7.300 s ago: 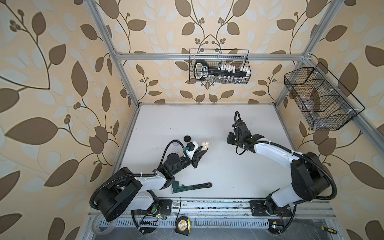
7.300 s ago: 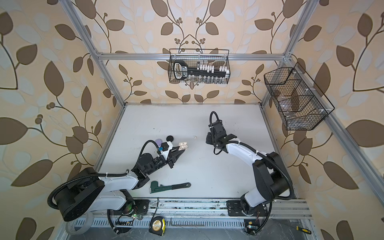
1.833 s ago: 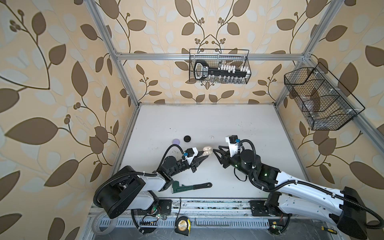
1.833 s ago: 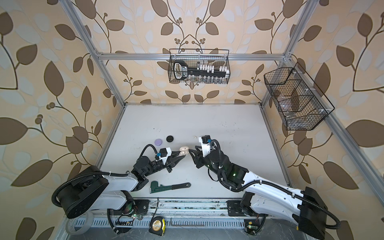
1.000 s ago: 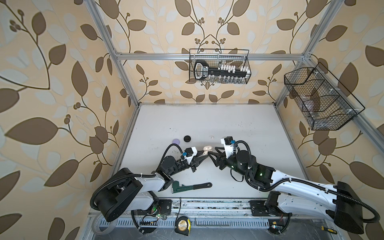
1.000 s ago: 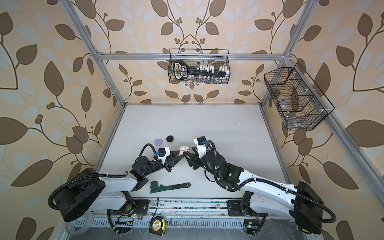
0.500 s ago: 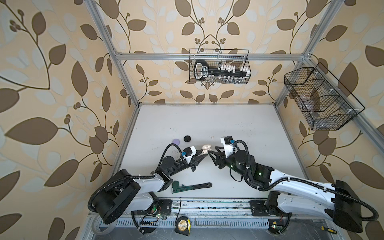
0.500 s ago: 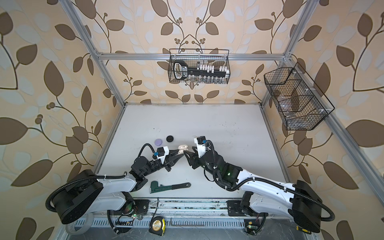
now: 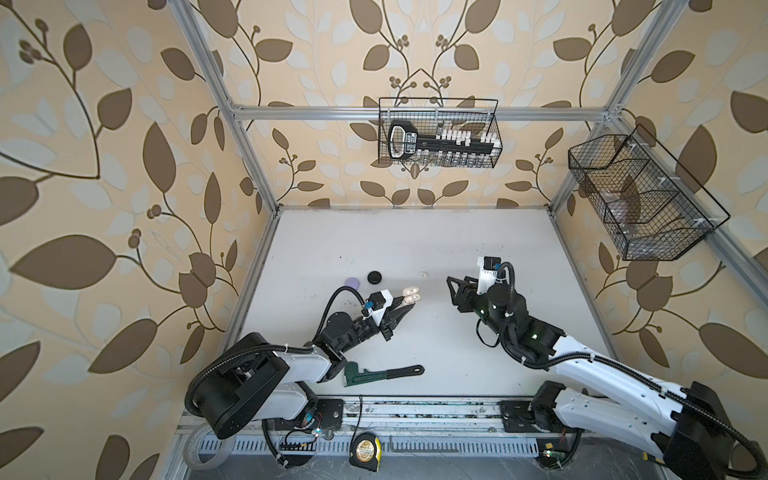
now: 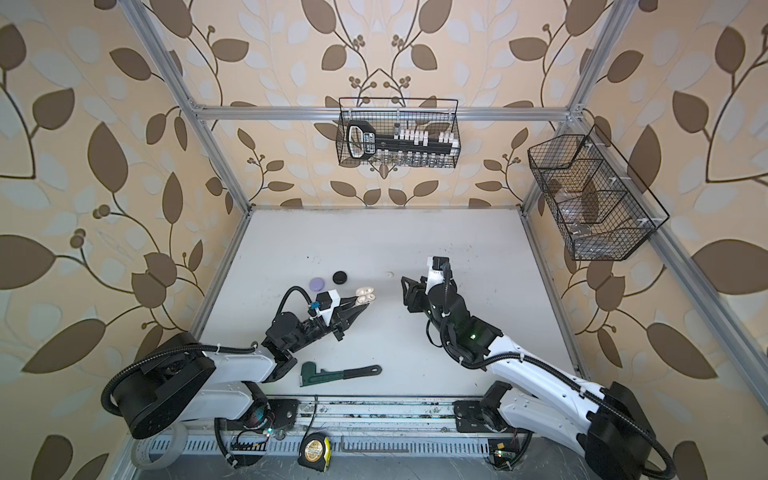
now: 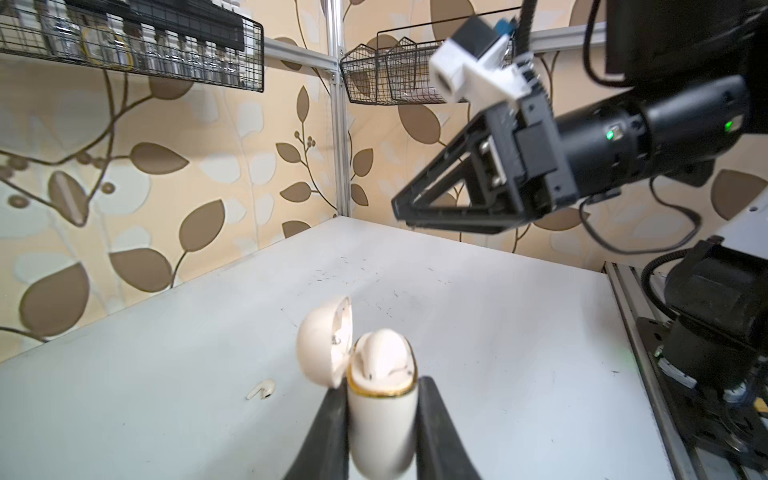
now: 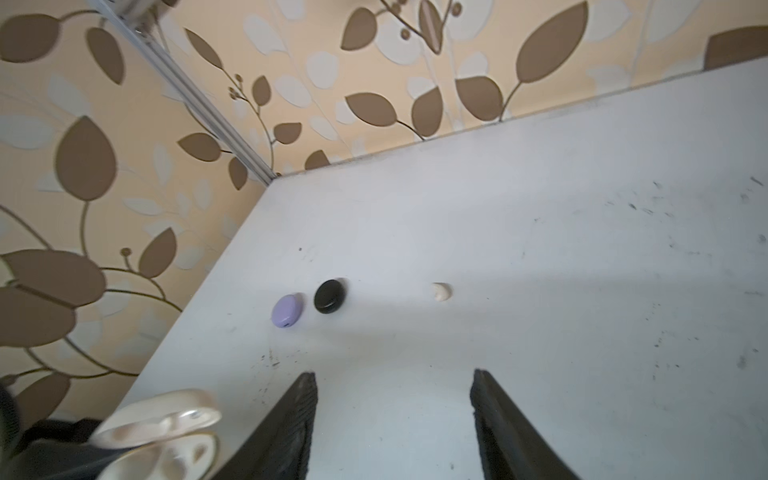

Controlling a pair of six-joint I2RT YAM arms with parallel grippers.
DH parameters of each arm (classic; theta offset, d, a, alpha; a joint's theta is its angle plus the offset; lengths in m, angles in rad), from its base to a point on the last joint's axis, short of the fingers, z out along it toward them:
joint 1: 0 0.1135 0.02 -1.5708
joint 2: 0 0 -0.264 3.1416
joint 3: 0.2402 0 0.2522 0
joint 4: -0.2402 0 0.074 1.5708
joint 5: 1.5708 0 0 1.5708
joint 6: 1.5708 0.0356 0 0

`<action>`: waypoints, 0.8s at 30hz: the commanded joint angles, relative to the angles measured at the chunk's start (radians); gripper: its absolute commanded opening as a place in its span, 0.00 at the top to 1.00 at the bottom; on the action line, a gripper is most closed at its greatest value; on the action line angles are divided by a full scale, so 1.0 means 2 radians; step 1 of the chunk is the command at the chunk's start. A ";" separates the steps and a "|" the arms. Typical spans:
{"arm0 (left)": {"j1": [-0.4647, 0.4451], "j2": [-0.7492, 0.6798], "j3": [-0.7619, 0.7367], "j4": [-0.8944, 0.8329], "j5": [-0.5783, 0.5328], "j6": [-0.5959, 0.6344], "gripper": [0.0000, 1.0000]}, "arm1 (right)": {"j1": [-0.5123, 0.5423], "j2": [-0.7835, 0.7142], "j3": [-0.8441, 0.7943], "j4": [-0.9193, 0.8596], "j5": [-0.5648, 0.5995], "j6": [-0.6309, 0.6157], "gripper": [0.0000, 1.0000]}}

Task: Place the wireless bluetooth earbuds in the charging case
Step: 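Open the right gripper and draw it back from the cream case, then move the right gripper over the second white earbud on the table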

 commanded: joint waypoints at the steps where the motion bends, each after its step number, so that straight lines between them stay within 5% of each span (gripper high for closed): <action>1: -0.002 -0.017 -0.007 0.038 -0.030 0.016 1.00 | -0.017 0.076 0.057 -0.064 -0.044 0.008 0.40; 11: -0.001 -0.027 -0.011 0.037 -0.037 0.018 1.00 | -0.047 0.401 0.344 -0.248 -0.098 -0.038 0.38; 24: -0.002 -0.061 -0.015 0.016 -0.039 0.024 1.00 | -0.066 0.543 0.486 -0.324 -0.068 -0.072 0.39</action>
